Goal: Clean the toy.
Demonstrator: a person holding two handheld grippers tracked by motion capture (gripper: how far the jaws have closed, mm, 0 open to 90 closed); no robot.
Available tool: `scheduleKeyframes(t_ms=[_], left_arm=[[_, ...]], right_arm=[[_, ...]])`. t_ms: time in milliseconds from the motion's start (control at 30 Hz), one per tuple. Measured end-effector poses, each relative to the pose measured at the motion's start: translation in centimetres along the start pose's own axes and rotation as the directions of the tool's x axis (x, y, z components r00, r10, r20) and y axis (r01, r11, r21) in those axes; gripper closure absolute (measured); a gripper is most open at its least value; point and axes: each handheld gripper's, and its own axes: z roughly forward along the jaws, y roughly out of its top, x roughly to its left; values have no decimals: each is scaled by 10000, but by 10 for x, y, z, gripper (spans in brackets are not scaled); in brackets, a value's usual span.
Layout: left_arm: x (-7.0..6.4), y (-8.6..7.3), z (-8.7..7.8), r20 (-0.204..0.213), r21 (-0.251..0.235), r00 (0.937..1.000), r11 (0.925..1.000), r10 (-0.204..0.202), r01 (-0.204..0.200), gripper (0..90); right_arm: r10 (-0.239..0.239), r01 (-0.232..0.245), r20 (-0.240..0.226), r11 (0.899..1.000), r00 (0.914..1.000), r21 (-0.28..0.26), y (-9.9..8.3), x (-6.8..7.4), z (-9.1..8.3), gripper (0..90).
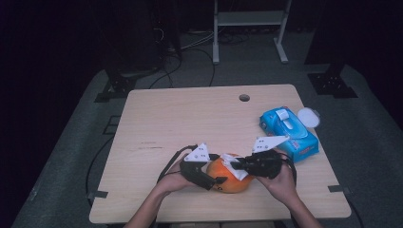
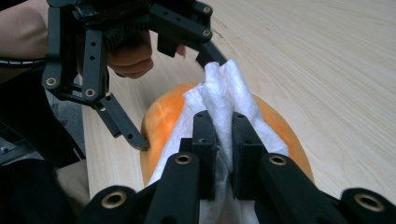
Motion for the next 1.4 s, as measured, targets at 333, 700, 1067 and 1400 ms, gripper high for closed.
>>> scheduleKeyframes(t_ms=[333, 700, 1067, 1400], left_arm=[[13, -12, -4, -47, 265, 9977, 9973, -683, 684, 308], [15, -13, -2, -233, 276, 9938, 9936, -1088, 1094, 312], [23, -20, -7, -86, 197, 9894, 9892, -1449, 1451, 313], [8, -11, -4, -41, 455, 9998, 9988, -176, 178, 317]], right_arm=[[527, -526, 94, 9986, 9986, -103, -8, -17, -11, 814], [484, -487, -127, 9986, 9987, -219, -5, -13, -11, 813], [593, -592, 92, 9982, 9982, -90, -11, -21, -13, 814], [896, -896, 7, 9957, 9960, -223, -13, -26, -15, 813]])
